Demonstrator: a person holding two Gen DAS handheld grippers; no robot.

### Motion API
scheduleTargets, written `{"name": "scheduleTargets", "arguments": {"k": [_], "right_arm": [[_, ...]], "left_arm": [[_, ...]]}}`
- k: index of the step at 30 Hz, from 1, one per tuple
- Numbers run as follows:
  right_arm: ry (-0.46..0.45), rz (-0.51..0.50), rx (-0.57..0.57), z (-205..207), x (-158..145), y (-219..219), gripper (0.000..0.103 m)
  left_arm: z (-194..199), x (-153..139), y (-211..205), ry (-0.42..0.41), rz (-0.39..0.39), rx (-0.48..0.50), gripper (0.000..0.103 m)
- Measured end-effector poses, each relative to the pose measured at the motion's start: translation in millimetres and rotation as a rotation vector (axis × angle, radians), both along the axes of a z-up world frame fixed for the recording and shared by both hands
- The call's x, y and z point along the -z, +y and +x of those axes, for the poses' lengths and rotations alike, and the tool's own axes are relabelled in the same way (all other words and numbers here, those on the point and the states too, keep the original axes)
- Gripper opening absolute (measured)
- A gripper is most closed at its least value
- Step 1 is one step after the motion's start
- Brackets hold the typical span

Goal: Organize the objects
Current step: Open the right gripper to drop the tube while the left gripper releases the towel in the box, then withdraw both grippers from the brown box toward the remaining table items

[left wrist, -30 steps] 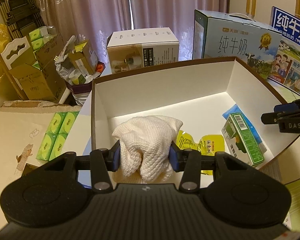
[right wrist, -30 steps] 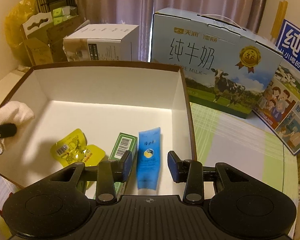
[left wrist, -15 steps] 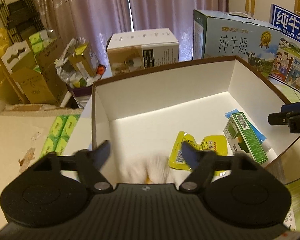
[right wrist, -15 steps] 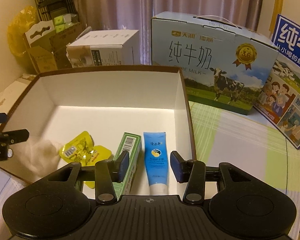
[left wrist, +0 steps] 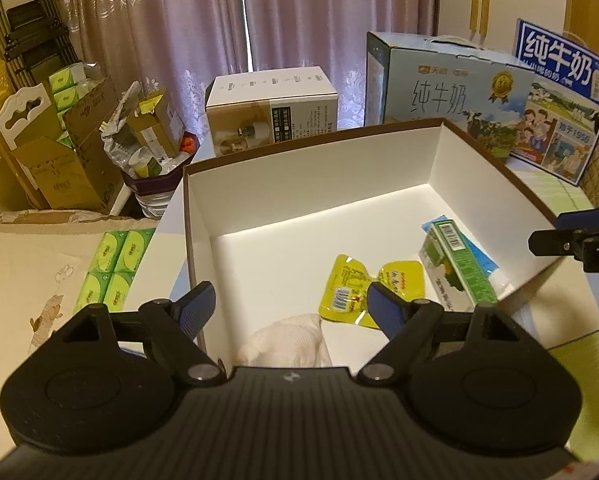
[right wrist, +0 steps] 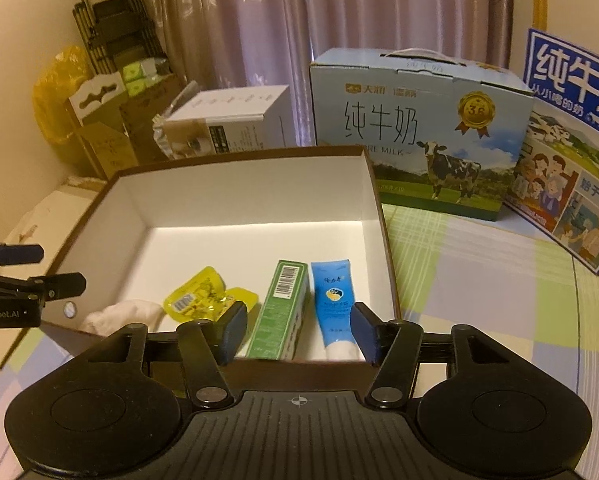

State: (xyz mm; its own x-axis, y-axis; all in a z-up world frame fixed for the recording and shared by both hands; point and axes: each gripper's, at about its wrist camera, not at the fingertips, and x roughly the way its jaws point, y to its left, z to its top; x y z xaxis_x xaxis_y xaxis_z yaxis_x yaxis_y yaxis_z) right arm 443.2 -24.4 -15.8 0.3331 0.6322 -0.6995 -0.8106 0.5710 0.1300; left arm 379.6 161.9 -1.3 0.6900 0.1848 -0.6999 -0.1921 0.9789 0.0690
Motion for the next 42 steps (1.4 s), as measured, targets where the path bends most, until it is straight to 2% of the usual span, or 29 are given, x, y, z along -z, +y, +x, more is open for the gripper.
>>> {"name": "scheduleTargets", "arguments": {"k": [10,18,26,42], "right_arm": [[0.016,0.056,0.004,-27.6,-17.9,-33.2,0.059],[0.042,0.061,0.004,-50.4,-19.3,-57.3,0.060],[0.080,0.054,0.013,-68.8,-14.4,-78.8,0.061],[0.179,-0.034,0.017,-100.0,21.1,-112.4,0.061]], "left_arm": [[-41.6,-22.3,-11.7,-0.033,-0.038,-0.005,0.080],[-71.3,-30.2,-28.4,-0.036,-0.058,-0.001,0.080],[-98.8,-23.4,-45.2,-0.005,-0.079,-0.001,0.080],[-133.9,2.8,-67.7,0.089,-0.122,-0.013,0.080]]}}
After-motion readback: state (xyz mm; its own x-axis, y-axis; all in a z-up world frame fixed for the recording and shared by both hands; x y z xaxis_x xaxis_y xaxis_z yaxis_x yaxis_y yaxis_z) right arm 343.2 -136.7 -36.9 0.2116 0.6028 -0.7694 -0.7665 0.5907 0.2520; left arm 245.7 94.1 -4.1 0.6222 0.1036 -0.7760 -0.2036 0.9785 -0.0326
